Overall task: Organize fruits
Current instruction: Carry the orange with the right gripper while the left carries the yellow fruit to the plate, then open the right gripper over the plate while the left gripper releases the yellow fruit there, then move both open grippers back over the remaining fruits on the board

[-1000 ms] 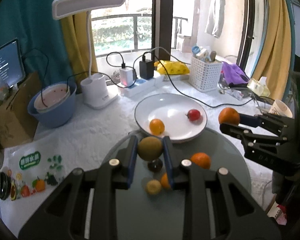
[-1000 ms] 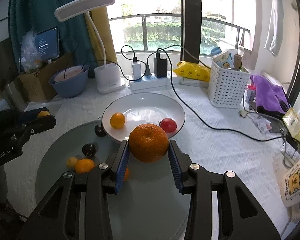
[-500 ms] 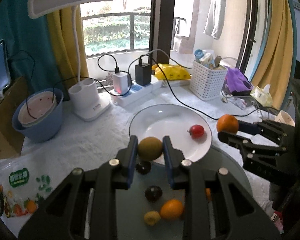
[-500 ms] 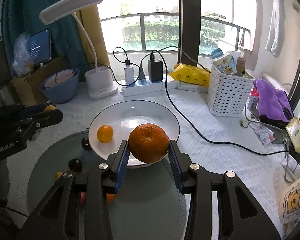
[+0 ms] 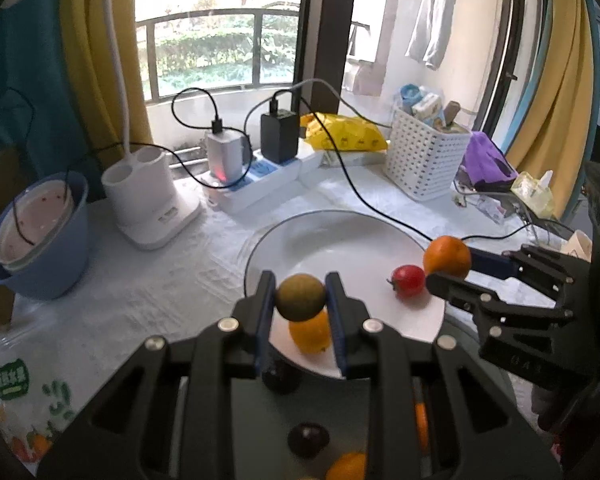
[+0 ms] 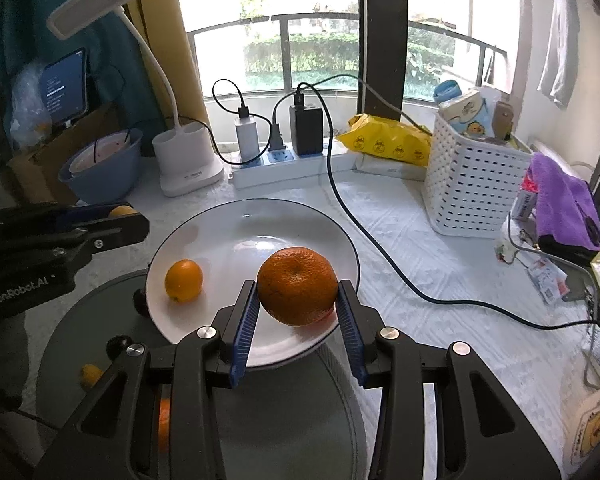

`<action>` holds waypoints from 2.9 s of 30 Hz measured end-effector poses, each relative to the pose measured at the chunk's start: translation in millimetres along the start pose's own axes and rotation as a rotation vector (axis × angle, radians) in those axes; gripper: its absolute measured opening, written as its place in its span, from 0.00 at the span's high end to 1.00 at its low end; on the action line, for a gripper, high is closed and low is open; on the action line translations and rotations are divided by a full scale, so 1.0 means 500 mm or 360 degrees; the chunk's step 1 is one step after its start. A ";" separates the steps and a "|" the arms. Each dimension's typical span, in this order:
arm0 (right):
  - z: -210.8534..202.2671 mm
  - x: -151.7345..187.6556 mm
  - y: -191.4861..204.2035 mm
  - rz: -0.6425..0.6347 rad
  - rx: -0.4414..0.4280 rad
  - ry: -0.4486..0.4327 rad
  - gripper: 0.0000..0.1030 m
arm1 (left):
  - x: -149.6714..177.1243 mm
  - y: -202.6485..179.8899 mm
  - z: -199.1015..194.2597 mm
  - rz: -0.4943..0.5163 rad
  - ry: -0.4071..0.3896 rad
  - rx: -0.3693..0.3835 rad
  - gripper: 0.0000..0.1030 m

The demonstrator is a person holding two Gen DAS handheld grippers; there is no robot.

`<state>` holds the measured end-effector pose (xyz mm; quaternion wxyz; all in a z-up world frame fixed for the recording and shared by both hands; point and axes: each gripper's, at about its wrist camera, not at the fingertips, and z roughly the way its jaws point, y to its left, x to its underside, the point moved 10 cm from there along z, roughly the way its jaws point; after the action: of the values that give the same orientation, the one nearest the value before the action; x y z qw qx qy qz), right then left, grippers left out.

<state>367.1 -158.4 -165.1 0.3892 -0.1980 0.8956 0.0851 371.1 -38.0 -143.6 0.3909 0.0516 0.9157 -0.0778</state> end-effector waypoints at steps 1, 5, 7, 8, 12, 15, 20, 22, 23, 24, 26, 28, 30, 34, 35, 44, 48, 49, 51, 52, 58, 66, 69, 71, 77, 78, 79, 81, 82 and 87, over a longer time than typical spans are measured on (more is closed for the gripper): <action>0.005 -0.002 -0.001 0.0001 -0.0001 0.0001 0.59 | -0.001 0.001 0.009 -0.0002 0.0008 0.0005 0.75; 0.031 -0.009 -0.006 0.0002 -0.0011 0.0016 0.59 | -0.006 0.001 0.041 -0.0002 0.0036 0.0026 0.75; 0.044 -0.012 -0.008 0.0004 -0.0015 0.0026 0.59 | -0.008 0.001 0.058 0.0001 0.0053 0.0033 0.75; 0.052 -0.013 -0.009 0.0006 -0.0017 0.0032 0.59 | -0.008 0.000 0.064 0.0002 0.0058 0.0036 0.74; 0.073 -0.014 -0.013 0.0017 -0.0024 0.0048 0.59 | -0.009 0.003 0.090 0.0002 0.0083 0.0041 0.75; 0.085 -0.014 -0.015 0.0021 -0.0033 0.0053 0.59 | -0.007 0.003 0.106 -0.0002 0.0105 0.0050 0.75; 0.098 -0.013 -0.019 0.0035 -0.0025 0.0066 0.59 | -0.005 0.003 0.120 -0.0019 0.0136 0.0055 0.74; 0.100 -0.012 -0.023 0.0043 -0.0011 0.0067 0.55 | -0.004 0.004 0.121 -0.0021 0.0140 0.0050 0.71; 0.099 -0.012 -0.025 0.0047 -0.0003 0.0066 0.51 | -0.004 0.004 0.121 -0.0021 0.0139 0.0046 0.70; 0.099 -0.013 -0.026 0.0050 0.0000 0.0064 0.51 | -0.004 0.005 0.120 -0.0025 0.0137 0.0043 0.69; 0.096 -0.014 -0.029 0.0049 0.0019 0.0062 0.51 | -0.006 0.005 0.114 -0.0031 0.0129 0.0044 0.66; 0.093 -0.015 -0.030 0.0049 0.0029 0.0058 0.51 | -0.009 0.005 0.106 -0.0035 0.0117 0.0046 0.59; 0.084 -0.017 -0.030 0.0048 0.0032 0.0046 0.51 | -0.011 0.005 0.094 -0.0046 0.0099 0.0055 0.57; 0.066 -0.021 -0.028 0.0049 0.0042 0.0019 0.51 | -0.014 0.007 0.068 -0.0054 0.0073 0.0050 0.57; 0.060 -0.022 -0.027 0.0050 0.0043 0.0014 0.51 | -0.015 0.008 0.061 -0.0056 0.0066 0.0049 0.57; 0.003 -0.023 -0.005 0.0034 0.0050 -0.0042 0.51 | -0.017 0.008 -0.011 -0.0055 -0.0014 0.0038 0.57; -0.023 -0.021 0.005 0.0025 0.0056 -0.0068 0.51 | -0.013 0.007 -0.041 -0.0053 -0.0043 0.0036 0.57; -0.028 -0.021 0.008 0.0024 0.0058 -0.0072 0.51 | -0.011 0.007 -0.049 -0.0055 -0.0049 0.0035 0.57; -0.042 -0.018 0.013 0.0020 0.0058 -0.0083 0.51 | -0.007 0.007 -0.062 -0.0056 -0.0059 0.0032 0.57; -0.047 -0.016 0.016 0.0018 0.0059 -0.0086 0.51 | -0.005 0.007 -0.070 -0.0056 -0.0065 0.0030 0.57; -0.076 -0.002 0.033 0.0010 0.0061 -0.0102 0.51 | 0.013 0.005 -0.107 -0.0054 -0.0088 0.0025 0.57; -0.106 0.025 0.050 0.0006 0.0066 -0.0105 0.51 | 0.052 0.006 -0.139 -0.0055 -0.0084 0.0015 0.57; -0.114 0.037 0.054 0.0005 0.0063 -0.0099 0.51 | 0.068 0.007 -0.148 -0.0060 -0.0076 0.0009 0.57; -0.118 0.044 0.058 0.0006 0.0062 -0.0097 0.51 | 0.079 0.007 -0.154 -0.0062 -0.0072 0.0006 0.57; -0.127 0.067 0.071 0.0009 0.0053 -0.0087 0.51 | 0.114 0.008 -0.162 -0.0073 -0.0045 0.0002 0.56; -0.127 0.072 0.075 0.0007 0.0051 -0.0082 0.51 | 0.122 0.008 -0.162 -0.0076 -0.0034 0.0000 0.57; -0.128 0.077 0.078 0.0005 0.0049 -0.0077 0.51 | 0.128 0.008 -0.162 -0.0078 -0.0026 -0.0003 0.57; -0.127 0.086 0.084 0.0002 0.0044 -0.0066 0.51 | 0.141 0.010 -0.164 -0.0083 -0.0010 -0.0005 0.57; -0.127 0.090 0.087 0.0001 0.0042 -0.0058 0.51 | 0.147 0.011 -0.165 -0.0084 -0.0006 -0.0007 0.57; -0.130 0.099 0.100 -0.0003 0.0032 -0.0054 0.51 | 0.174 0.019 -0.167 -0.0100 0.0024 -0.0017 0.56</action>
<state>272.3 -147.2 -157.1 0.4064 -0.1935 0.8895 0.0791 253.6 -10.7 -150.7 0.3817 0.0214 0.9201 -0.0848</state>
